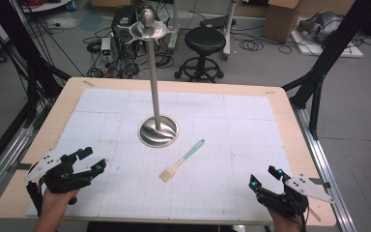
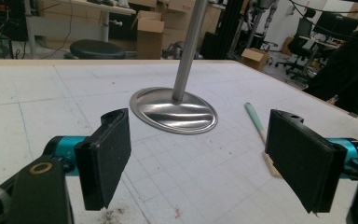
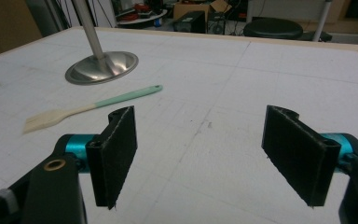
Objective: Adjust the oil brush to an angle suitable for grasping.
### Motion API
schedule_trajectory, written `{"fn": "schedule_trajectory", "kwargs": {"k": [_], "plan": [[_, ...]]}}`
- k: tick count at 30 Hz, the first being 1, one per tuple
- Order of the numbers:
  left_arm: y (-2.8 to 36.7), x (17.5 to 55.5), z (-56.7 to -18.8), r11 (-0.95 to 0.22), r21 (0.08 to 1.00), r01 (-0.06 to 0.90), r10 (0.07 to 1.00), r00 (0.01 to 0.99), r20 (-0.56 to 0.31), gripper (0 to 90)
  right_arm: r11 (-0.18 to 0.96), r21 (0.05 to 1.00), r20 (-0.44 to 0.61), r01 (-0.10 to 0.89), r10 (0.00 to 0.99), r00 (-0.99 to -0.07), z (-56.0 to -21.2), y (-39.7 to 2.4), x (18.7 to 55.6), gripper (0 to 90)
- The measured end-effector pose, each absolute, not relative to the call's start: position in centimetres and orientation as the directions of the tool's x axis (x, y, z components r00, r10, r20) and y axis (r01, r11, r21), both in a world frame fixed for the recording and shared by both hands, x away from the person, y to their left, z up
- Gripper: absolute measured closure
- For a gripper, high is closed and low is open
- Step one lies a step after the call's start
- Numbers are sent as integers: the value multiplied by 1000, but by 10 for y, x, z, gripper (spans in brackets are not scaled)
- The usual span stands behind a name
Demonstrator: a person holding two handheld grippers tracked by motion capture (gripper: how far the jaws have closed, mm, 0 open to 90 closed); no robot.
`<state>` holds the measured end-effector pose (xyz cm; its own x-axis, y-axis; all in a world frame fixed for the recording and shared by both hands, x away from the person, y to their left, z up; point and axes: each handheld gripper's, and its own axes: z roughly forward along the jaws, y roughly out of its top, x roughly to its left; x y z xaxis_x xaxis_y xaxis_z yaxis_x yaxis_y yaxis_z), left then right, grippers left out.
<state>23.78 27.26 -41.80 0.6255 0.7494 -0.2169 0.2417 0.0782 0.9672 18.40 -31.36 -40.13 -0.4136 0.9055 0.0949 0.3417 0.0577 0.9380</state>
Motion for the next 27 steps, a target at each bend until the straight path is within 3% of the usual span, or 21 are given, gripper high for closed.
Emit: {"fn": "schedule_trajectory", "kwargs": {"k": [10,18,20,21,22,23,24,26,27], "plan": [[273,241,-419,80,966,246,752,622,-221,228,65,939,99,339,890,-446,-403,-300,192,252],[270,240,-419,69,968,242,749,629,-211,228,92,928,109,360,859,-501,-401,-256,214,214],[272,239,-418,71,969,238,748,630,-209,228,122,926,96,358,840,-534,-402,-243,218,257],[273,238,-418,75,968,238,748,628,-212,228,165,919,75,357,817,-572,-403,-228,221,336],[274,238,-418,78,968,239,749,626,-215,228,165,919,75,357,817,-572,-403,-228,221,336],[275,238,-418,84,967,240,751,623,-219,228,198,912,63,359,796,-601,-405,-214,225,397],[276,238,-418,86,967,238,752,621,-219,228,198,912,63,359,796,-601,-405,-214,225,397],[278,238,-418,87,967,239,753,619,-221,228,234,890,68,390,779,-623,-411,-196,236,525],[278,239,-418,88,966,242,754,618,-223,228,234,890,68,390,779,-623,-411,-196,236,525]]}}
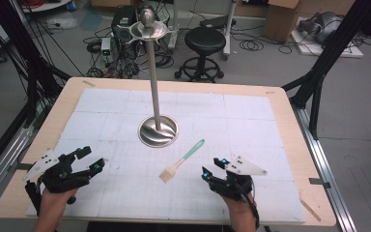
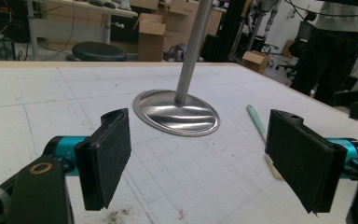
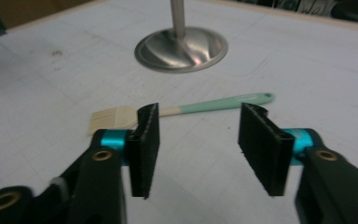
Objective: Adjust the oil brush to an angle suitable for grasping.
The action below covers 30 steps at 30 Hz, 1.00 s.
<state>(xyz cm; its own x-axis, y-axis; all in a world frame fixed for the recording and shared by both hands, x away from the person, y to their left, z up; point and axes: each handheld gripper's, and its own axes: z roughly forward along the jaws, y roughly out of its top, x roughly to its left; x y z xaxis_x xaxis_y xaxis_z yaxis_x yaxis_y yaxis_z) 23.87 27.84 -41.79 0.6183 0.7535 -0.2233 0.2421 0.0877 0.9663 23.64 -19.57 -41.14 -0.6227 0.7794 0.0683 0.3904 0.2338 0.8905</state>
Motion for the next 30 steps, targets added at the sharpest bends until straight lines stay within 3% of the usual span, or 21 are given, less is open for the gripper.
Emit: {"fn": "schedule_trajectory", "kwargs": {"k": [4,11,24,30], "plan": [[282,240,-419,97,964,249,756,611,-235,228,313,837,70,448,752,-656,-426,-173,254,724],[284,240,-420,97,962,256,756,610,-239,233,426,767,36,480,718,-695,-446,-123,272,814],[284,242,-421,104,959,266,758,603,-249,236,442,750,43,492,710,-703,-448,-99,289,835],[284,242,-422,95,958,272,758,604,-247,236,401,779,66,482,713,-698,-439,-116,296,872]]}}
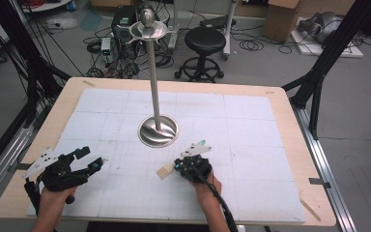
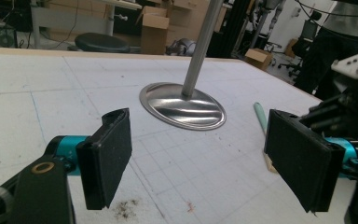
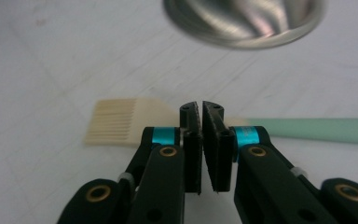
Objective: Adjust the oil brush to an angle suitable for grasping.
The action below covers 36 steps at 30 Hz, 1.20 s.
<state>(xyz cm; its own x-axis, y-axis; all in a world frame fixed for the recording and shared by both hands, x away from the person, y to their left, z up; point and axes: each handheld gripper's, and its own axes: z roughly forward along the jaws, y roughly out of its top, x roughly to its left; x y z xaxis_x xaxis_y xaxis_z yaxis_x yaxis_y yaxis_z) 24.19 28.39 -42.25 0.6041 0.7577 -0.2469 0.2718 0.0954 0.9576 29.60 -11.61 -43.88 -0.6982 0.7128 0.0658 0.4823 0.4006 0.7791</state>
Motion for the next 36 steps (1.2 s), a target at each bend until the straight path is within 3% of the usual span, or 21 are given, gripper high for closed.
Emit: {"fn": "schedule_trajectory", "kwargs": {"k": [6,11,17,21,29,36], "plan": [[285,243,-423,101,955,278,758,600,-255,236,310,805,9,506,846,-533,-422,-169,332,890],[287,242,-425,103,953,284,760,595,-259,236,263,807,2,529,894,-448,-429,-190,358,890],[289,244,-427,111,951,289,765,586,-267,239,295,788,-28,540,894,-448,-444,-189,376,890],[290,244,-427,108,950,292,768,582,-266,238,268,778,10,568,899,-438,-450,-192,383,890],[290,243,-426,101,952,289,766,588,-260,242,364,749,-19,554,847,-530,-447,-182,389,890],[290,242,-425,103,953,285,762,593,-260,249,373,730,47,572,808,-587,-445,-178,382,891]]}}
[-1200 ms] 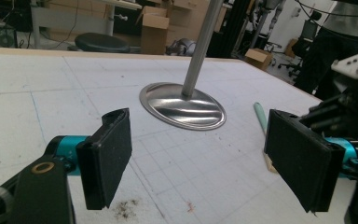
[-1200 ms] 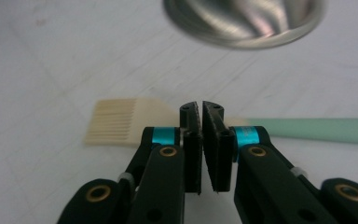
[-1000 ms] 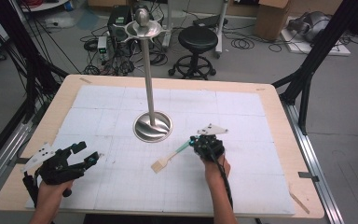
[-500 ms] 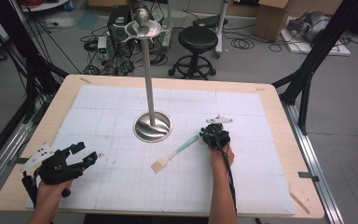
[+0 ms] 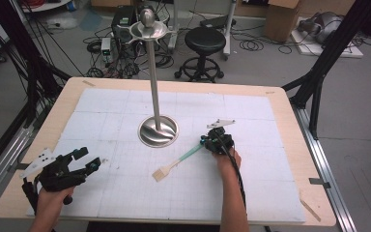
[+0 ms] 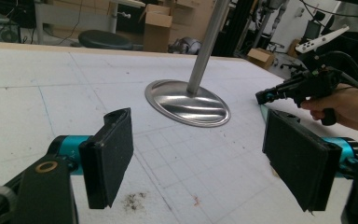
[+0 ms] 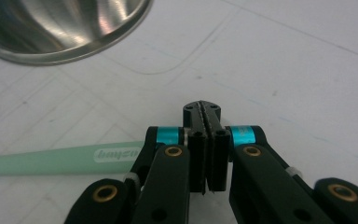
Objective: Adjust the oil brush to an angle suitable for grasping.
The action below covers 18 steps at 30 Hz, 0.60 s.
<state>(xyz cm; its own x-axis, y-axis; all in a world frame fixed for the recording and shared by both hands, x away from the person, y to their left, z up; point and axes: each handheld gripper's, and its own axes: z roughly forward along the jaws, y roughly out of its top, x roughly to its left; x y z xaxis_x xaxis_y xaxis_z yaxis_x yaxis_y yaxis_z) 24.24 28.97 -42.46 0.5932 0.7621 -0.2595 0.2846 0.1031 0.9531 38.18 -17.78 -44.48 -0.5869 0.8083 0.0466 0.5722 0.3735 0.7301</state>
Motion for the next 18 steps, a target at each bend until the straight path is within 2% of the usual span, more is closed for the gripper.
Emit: {"fn": "schedule_trajectory", "kwargs": {"k": [8,10,11,15,18], "plan": [[289,242,-424,94,954,285,762,596,-253,249,355,729,90,586,798,-595,-445,-158,365,890],[290,242,-425,95,953,288,765,591,-255,249,376,735,40,564,806,-590,-444,-155,359,890],[290,242,-425,94,953,289,766,591,-255,249,356,742,26,568,832,-555,-443,-160,357,890],[291,242,-425,99,953,287,765,590,-257,250,331,729,28,599,860,-509,-442,-175,361,890],[291,243,-425,96,953,288,765,591,-256,250,345,716,24,607,856,-516,-442,-177,360,890]]}}
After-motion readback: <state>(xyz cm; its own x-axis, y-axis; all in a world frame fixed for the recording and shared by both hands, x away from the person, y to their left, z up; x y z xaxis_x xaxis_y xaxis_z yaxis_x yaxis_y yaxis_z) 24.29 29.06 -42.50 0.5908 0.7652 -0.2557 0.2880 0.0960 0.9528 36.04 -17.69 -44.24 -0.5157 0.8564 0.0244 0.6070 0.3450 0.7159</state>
